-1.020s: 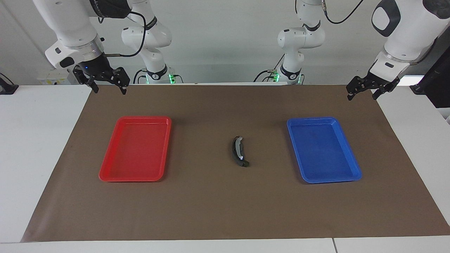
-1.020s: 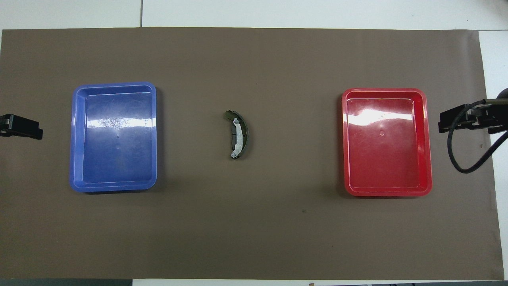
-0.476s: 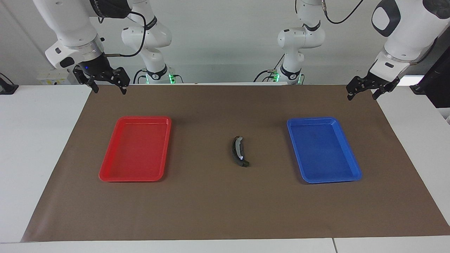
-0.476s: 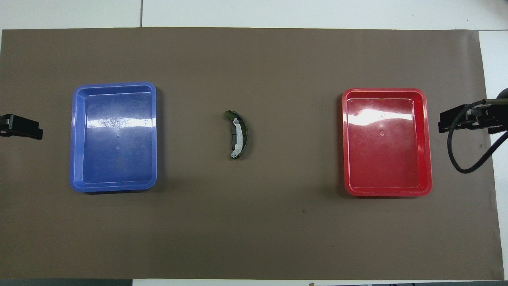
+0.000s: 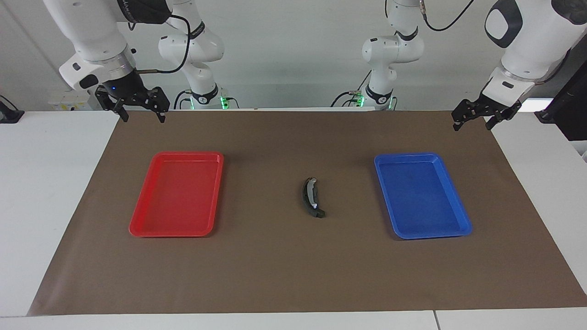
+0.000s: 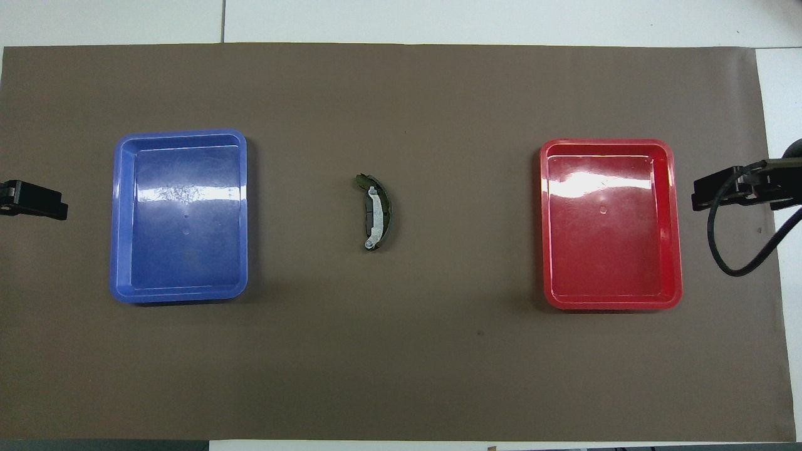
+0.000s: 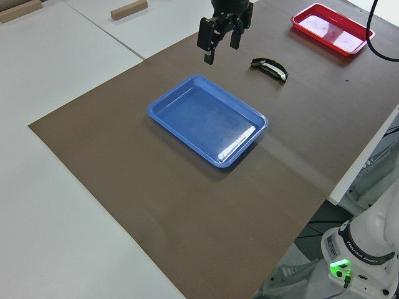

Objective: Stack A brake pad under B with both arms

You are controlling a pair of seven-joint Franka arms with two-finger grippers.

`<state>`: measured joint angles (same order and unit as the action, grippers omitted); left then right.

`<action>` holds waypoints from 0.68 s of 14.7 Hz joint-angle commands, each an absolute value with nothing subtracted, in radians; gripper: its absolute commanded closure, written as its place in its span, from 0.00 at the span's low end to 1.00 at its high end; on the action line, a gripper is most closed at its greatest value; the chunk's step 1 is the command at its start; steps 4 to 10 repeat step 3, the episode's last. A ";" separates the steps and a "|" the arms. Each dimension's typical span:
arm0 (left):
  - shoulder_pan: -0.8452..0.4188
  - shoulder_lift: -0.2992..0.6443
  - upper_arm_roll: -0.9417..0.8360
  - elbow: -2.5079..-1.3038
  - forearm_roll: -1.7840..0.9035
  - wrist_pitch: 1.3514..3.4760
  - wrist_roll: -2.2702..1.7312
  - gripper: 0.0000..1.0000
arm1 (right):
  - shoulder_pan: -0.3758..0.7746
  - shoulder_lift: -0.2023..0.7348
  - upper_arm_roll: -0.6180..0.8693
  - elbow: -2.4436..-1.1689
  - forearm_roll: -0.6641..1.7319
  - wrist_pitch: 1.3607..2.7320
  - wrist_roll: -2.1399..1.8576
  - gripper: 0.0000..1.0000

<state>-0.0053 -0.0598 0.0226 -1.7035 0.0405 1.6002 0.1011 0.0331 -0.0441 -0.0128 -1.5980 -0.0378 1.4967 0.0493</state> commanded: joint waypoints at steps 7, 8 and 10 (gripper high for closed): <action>0.002 -0.060 0.023 -1.697 0.026 1.589 0.109 0.01 | 0.021 -0.058 -0.003 -1.612 -0.037 1.502 0.029 0.01; 0.002 -0.060 0.023 -1.697 0.026 1.589 0.109 0.01 | 0.021 -0.058 -0.003 -1.612 -0.037 1.502 0.029 0.01; 0.002 -0.060 0.023 -1.697 0.026 1.589 0.109 0.01 | 0.021 -0.058 -0.003 -1.612 -0.037 1.502 0.029 0.01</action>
